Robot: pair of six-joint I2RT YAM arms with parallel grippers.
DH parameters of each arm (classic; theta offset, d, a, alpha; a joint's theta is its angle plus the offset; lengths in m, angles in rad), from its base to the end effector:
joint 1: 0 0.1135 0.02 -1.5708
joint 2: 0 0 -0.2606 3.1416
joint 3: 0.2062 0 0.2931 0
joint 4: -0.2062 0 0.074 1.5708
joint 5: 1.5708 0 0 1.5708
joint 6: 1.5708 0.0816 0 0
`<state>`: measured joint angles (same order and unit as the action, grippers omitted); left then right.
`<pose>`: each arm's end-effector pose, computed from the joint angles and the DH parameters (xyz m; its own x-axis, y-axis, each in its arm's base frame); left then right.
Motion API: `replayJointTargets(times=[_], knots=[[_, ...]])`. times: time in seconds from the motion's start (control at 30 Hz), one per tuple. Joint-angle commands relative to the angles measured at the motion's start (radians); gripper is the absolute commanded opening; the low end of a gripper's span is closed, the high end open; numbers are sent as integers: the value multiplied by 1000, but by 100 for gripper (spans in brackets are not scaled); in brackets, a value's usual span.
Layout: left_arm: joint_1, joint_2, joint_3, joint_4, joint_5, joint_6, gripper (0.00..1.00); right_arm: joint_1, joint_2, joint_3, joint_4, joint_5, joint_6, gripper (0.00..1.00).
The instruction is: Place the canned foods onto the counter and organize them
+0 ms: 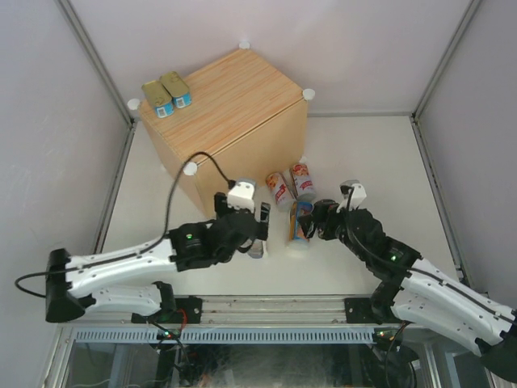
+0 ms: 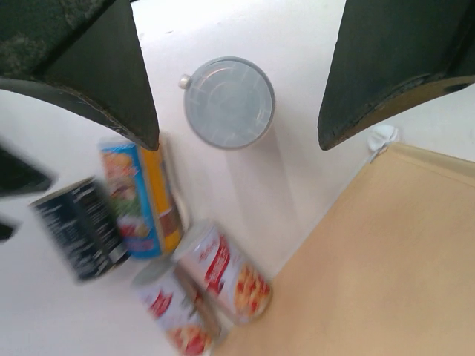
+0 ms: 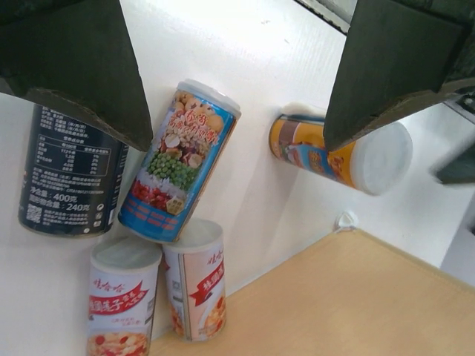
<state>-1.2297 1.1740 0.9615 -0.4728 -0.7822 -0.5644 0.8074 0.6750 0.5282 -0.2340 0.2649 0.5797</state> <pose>0.1594 -0.2771 0.2685 -0.4388 0.1019 -0.8928 0.2973 0.9540 -0.0372 0.1889 0.1665 0.2370 -0.5049 0.2371 -0.8300 -0.3020 0.8523 0.4271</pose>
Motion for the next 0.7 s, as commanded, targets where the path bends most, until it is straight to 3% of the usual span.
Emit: replayJointTargets(times=[0.0,0.17,0.37,0.67], knots=[[2,-183,-48,121,-31,24,91,94,42,32,44,91,-80,97],[-6,-333,-108,138,-40,5,91,245,111,52,100,173,-154,99],[-11,-381,-130,105,-55,-5,90,415,242,78,197,300,-245,99],[-12,-450,-183,61,-96,-33,89,491,443,156,316,307,-310,99]])
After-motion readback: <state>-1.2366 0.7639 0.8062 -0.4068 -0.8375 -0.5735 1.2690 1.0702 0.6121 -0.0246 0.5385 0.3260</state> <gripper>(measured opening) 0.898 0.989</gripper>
